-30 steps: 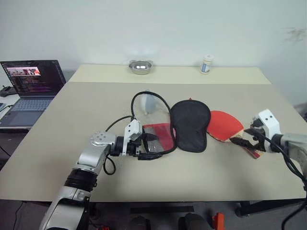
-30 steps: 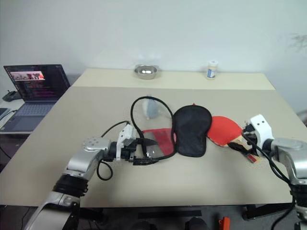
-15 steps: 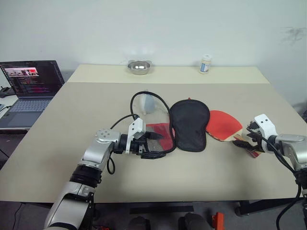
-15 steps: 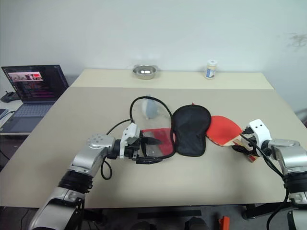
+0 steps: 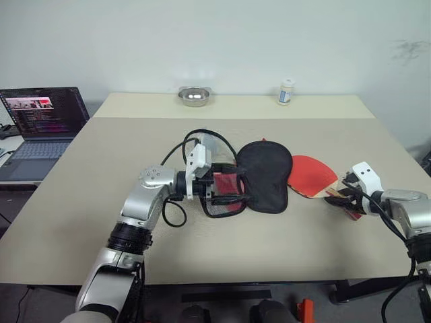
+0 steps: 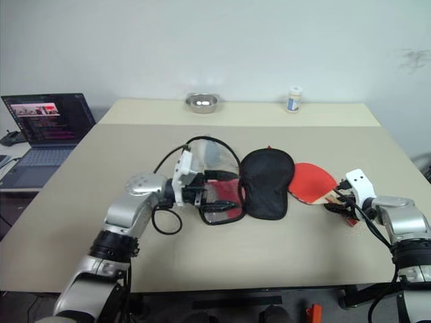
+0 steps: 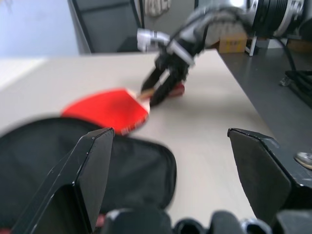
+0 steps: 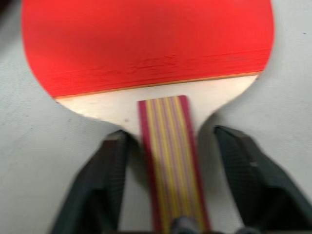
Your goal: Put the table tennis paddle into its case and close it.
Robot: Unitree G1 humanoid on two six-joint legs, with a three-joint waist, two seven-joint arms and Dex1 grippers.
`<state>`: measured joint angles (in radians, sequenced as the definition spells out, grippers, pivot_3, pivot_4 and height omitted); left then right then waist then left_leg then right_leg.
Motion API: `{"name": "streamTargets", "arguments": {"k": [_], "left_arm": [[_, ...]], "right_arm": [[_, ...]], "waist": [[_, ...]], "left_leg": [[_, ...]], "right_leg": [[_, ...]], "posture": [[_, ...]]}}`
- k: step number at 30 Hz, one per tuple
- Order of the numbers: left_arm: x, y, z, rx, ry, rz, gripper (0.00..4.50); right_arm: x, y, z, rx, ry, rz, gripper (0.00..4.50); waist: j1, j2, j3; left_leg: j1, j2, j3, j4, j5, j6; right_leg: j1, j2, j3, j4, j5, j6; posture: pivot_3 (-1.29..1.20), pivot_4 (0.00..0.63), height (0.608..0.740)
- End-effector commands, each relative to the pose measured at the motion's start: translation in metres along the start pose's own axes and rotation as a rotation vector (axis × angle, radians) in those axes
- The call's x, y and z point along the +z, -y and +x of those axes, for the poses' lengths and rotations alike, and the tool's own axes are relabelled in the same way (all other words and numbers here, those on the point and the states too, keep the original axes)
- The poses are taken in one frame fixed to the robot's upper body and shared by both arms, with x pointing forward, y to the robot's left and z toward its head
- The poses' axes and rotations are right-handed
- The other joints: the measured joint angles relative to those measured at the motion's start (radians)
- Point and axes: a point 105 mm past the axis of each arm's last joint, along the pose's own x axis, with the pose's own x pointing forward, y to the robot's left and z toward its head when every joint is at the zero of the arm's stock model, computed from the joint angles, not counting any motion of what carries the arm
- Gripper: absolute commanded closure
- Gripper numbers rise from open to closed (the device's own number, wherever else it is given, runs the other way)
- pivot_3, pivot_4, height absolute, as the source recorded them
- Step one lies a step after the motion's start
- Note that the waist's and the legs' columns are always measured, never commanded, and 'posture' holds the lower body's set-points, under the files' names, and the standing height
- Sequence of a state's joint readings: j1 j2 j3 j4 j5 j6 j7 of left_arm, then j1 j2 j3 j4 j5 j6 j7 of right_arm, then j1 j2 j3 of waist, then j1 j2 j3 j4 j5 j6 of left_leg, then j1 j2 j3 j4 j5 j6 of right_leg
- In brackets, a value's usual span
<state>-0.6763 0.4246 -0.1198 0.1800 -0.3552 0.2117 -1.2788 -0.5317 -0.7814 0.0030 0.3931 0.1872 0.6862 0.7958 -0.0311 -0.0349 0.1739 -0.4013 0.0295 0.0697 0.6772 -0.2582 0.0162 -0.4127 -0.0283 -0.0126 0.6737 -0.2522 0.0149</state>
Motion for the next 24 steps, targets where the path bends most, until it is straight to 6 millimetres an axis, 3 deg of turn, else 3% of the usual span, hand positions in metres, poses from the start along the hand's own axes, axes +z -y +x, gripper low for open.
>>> {"name": "streamTargets", "arguments": {"k": [1, 3, 8, 11, 14, 17, 21, 24], "left_arm": [[0.014, 0.002, -0.001, -0.016, 0.035, 0.04, 0.41], [0.011, 0.003, -0.002, -0.017, 0.028, 0.037, 0.41], [0.004, 0.006, -0.008, -0.011, 0.005, 0.027, 0.41], [0.002, 0.005, -0.011, 0.004, -0.001, 0.023, 0.41], [-0.001, 0.006, -0.012, 0.014, -0.005, 0.017, 0.41], [-0.003, 0.006, -0.011, 0.018, -0.009, 0.011, 0.41], [-0.006, 0.005, -0.009, 0.02, -0.012, 0.006, 0.41], [-0.004, 0.005, -0.008, 0.014, -0.006, 0.003, 0.41]], "right_arm": [[-0.011, 0.005, 0.0, -0.051, -0.041, 0.004, 2.8], [-0.011, 0.006, 0.0, -0.058, -0.04, 0.006, 3.39], [-0.002, 0.021, -0.014, -0.127, 0.008, 0.032, 3.41], [0.014, 0.037, -0.035, -0.19, 0.066, 0.034, 3.41], [0.034, 0.056, -0.069, -0.275, 0.138, 0.024, 3.41], [0.047, 0.063, -0.093, -0.328, 0.181, 0.007, 3.41], [0.067, 0.053, -0.108, -0.337, 0.267, 0.026, 3.41], [0.082, 0.011, -0.092, -0.23, 0.325, 0.043, 3.41]], "waist": [[0.001, 0.0, 0.0], [0.002, 0.0, 0.0], [0.003, 0.0, 0.0], [0.008, 0.001, 0.001], [0.02, 0.006, 0.004], [0.026, 0.008, 0.005], [0.02, 0.008, 0.005], [0.013, 0.008, 0.005]], "left_leg": [[0.002, 0.0, 0.0, 0.0, 0.0, 0.0], [0.002, 0.0, 0.0, 0.0, 0.0, 0.0], [0.002, 0.0, 0.0, 0.0, 0.0, 0.0], [0.001, -0.001, 0.0, 0.0, 0.0, 0.0], [-0.001, -0.002, 0.0, 0.0, 0.0, 0.0], [-0.006, -0.003, 0.002, -0.001, 0.0, 0.0], [-0.009, 0.0, 0.002, -0.001, 0.0, 0.0], [-0.008, 0.001, 0.001, -0.001, 0.0, 0.0]], "right_leg": [[0.002, 0.0, 0.0, -0.001, 0.0, 0.0], [0.003, 0.0, 0.0, -0.001, 0.0, 0.001], [0.003, -0.003, 0.0, -0.001, 0.0, 0.001], [0.002, -0.005, -0.001, -0.001, 0.0, 0.0], [0.0, -0.006, -0.001, -0.001, 0.001, -0.001], [-0.006, -0.007, 0.001, -0.001, 0.001, -0.001], [-0.01, -0.004, 0.001, 0.0, 0.001, -0.002], [-0.01, -0.002, 0.001, 0.0, 0.001, -0.001]], "posture": [[0.0, 0.15, 0.74], [0.0, 0.15, 0.74], [0.0, 0.15, 0.74], [0.0, 0.15, 0.74], [0.0, 0.15, 0.74], [0.0, 0.15, 0.74], [0.0, 0.15, 0.74], [0.0, 0.15, 0.74]]}}
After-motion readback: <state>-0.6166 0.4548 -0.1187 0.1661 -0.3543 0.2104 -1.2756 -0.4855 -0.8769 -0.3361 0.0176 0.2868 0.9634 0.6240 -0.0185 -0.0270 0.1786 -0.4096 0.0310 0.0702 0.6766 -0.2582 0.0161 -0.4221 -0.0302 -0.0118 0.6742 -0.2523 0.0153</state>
